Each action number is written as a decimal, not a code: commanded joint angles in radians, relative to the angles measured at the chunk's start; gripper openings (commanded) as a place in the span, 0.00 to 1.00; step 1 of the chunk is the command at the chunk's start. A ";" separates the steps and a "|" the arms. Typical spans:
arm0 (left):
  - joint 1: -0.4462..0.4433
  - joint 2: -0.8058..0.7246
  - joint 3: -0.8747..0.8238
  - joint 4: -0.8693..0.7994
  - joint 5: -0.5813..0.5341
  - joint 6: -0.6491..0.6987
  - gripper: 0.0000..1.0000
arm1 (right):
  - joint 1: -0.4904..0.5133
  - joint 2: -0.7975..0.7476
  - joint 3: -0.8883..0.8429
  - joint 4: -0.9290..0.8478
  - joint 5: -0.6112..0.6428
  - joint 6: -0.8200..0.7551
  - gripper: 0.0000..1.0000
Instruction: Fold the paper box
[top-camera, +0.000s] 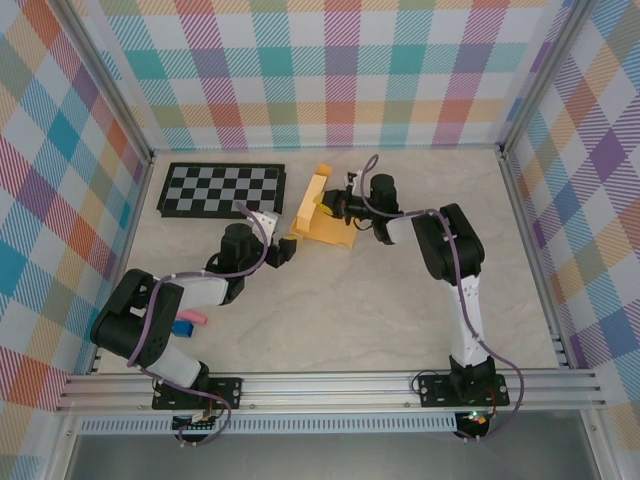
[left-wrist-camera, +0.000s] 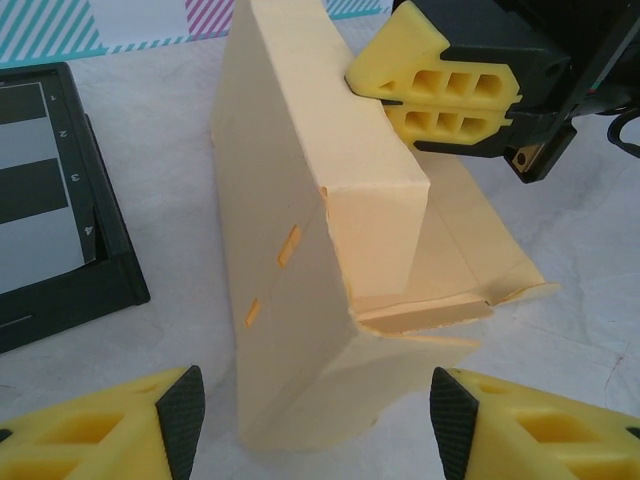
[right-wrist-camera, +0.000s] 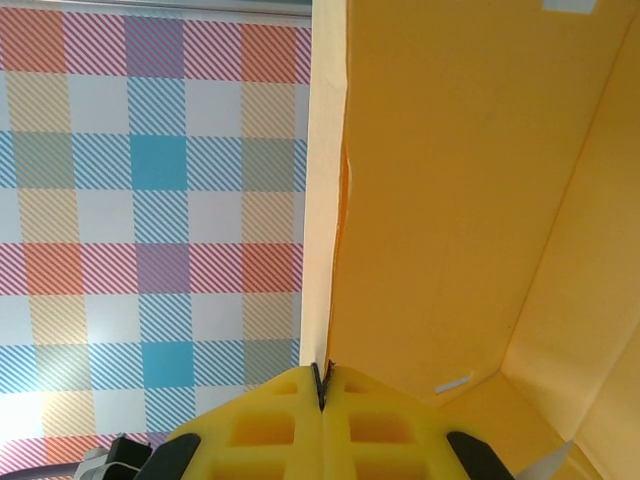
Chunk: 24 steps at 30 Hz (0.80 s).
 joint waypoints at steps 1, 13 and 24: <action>0.033 -0.027 0.051 -0.019 0.058 -0.026 0.64 | 0.006 0.027 0.064 -0.087 -0.006 -0.026 0.00; -0.068 0.168 0.044 0.226 -0.172 -0.117 0.62 | 0.014 0.066 0.188 -0.224 0.016 -0.053 0.00; -0.080 0.246 0.129 0.216 -0.192 -0.039 0.54 | 0.030 0.044 0.193 -0.265 0.026 -0.041 0.00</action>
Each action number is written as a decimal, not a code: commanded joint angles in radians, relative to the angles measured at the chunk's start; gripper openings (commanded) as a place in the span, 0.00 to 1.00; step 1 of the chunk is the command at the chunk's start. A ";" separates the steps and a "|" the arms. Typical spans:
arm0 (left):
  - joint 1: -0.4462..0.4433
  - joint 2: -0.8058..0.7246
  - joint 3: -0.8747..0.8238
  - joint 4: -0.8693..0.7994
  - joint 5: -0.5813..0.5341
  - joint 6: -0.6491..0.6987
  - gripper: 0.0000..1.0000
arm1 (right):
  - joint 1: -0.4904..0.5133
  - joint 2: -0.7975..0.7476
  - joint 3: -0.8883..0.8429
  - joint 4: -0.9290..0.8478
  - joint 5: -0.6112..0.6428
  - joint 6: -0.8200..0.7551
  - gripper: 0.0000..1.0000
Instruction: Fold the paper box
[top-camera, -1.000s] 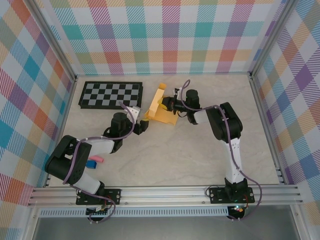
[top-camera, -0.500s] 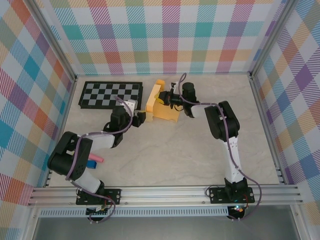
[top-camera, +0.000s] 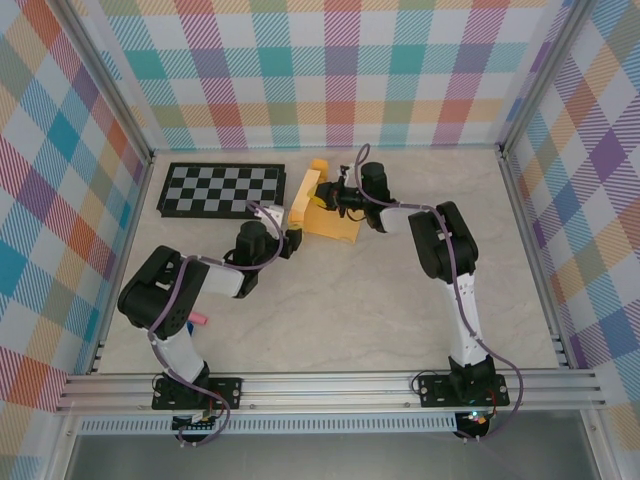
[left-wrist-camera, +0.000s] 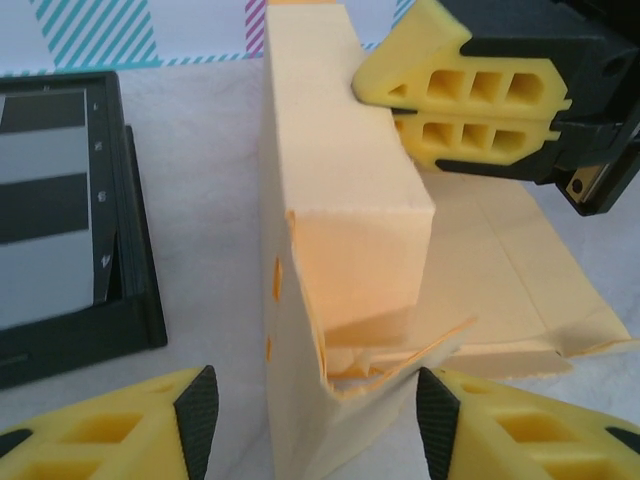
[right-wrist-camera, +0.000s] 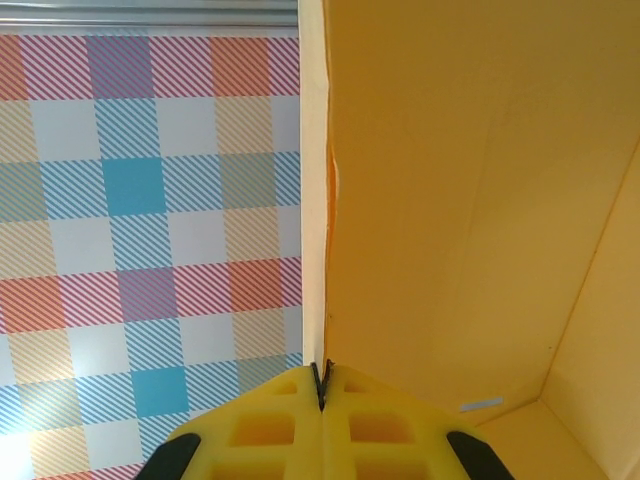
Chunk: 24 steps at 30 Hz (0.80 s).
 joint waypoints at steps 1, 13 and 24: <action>-0.010 0.041 0.046 0.041 0.005 0.029 0.52 | 0.012 -0.011 0.011 -0.033 0.008 -0.007 0.00; -0.069 0.077 0.104 0.008 0.019 0.104 0.41 | 0.035 -0.069 -0.028 -0.095 0.054 -0.021 0.00; -0.116 0.108 0.178 -0.076 -0.172 0.063 0.38 | 0.044 -0.130 -0.155 -0.013 0.123 -0.007 0.00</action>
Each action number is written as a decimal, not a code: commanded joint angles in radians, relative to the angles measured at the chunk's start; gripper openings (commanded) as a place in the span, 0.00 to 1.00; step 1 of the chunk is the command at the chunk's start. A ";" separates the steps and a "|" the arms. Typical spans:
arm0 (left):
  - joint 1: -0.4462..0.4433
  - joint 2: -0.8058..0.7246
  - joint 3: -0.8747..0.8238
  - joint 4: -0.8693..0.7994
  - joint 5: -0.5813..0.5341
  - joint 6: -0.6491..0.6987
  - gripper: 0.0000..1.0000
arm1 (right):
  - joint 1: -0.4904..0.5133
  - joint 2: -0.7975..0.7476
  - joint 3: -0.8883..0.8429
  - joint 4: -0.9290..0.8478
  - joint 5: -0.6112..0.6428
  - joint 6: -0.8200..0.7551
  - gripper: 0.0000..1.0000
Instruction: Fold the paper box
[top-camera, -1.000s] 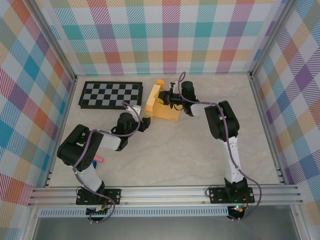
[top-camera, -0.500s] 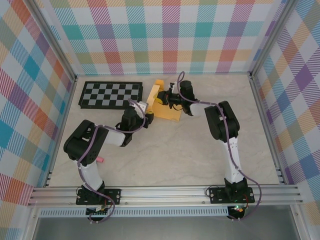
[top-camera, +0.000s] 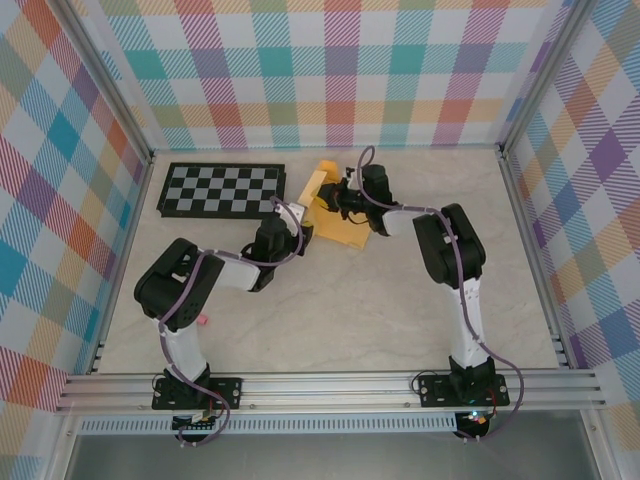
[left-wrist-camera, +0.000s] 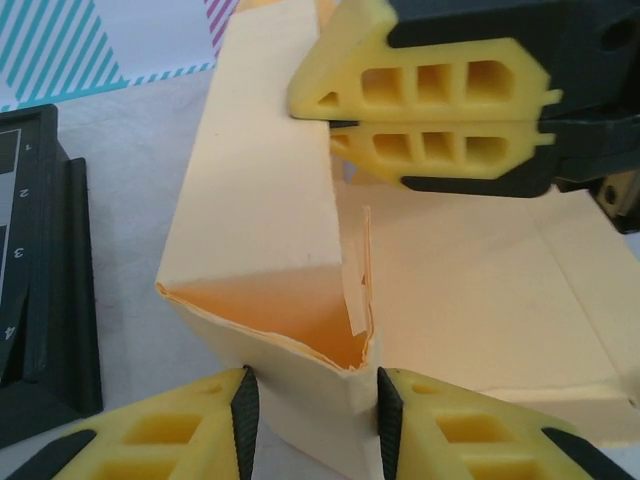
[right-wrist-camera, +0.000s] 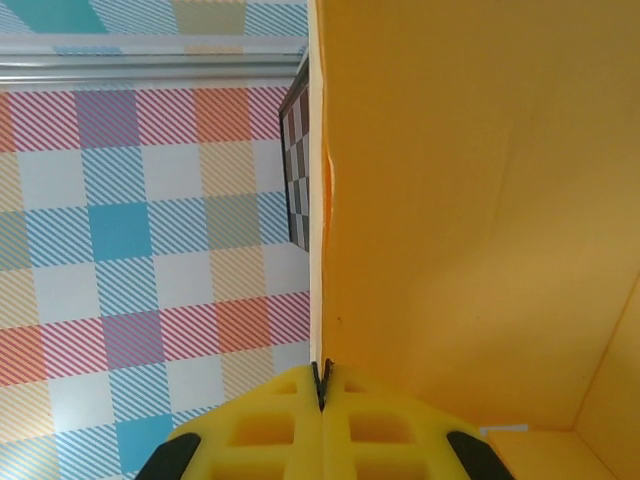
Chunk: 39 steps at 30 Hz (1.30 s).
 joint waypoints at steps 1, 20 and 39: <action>-0.022 0.022 0.053 -0.006 -0.067 -0.016 0.39 | 0.029 -0.031 -0.045 0.016 -0.020 -0.004 0.00; -0.056 0.085 0.149 -0.056 -0.211 -0.157 0.44 | 0.094 -0.133 -0.264 0.128 0.214 0.120 0.00; -0.066 0.080 0.121 -0.005 -0.198 -0.138 0.45 | 0.104 -0.163 -0.235 0.148 0.269 0.225 0.00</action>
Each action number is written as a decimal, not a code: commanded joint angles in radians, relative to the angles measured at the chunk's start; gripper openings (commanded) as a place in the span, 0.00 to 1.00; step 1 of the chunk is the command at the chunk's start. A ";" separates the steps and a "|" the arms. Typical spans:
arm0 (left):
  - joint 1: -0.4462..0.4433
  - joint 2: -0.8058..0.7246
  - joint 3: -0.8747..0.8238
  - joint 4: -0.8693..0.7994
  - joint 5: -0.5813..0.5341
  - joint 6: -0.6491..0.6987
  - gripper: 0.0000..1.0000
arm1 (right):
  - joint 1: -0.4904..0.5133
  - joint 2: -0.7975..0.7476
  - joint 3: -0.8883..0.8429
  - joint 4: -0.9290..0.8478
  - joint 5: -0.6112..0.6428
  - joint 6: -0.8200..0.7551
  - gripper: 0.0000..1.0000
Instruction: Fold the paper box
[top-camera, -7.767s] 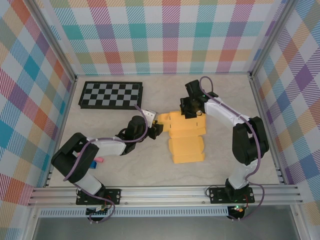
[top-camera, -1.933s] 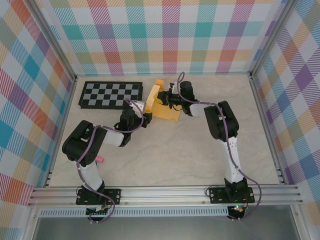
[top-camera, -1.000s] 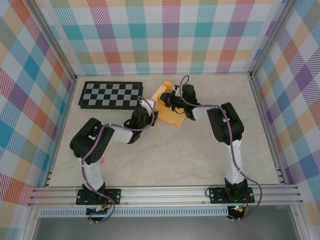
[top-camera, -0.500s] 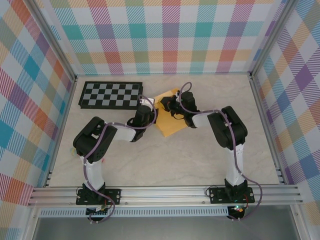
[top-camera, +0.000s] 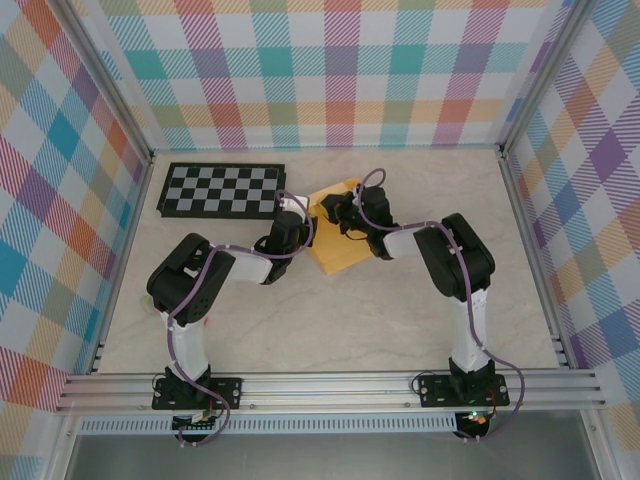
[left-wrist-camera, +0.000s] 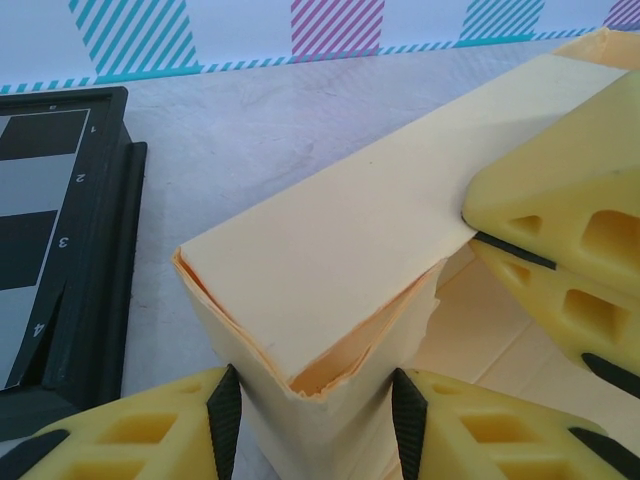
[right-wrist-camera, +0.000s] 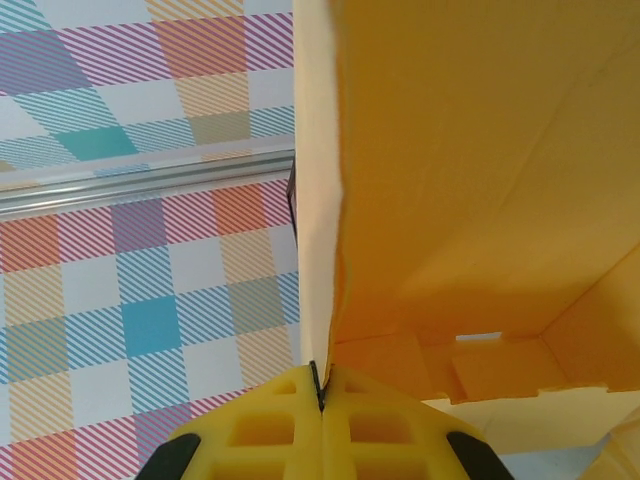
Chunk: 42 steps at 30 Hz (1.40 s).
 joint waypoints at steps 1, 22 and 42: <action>-0.016 0.013 -0.002 0.084 0.011 -0.007 0.45 | 0.029 -0.027 0.044 -0.064 -0.049 0.015 0.00; -0.016 0.023 0.035 0.030 0.012 0.006 0.49 | 0.031 -0.068 0.097 -0.257 -0.037 -0.015 0.00; -0.015 0.106 0.105 0.117 0.046 0.038 0.31 | 0.050 -0.105 0.044 -0.275 -0.011 -0.030 0.00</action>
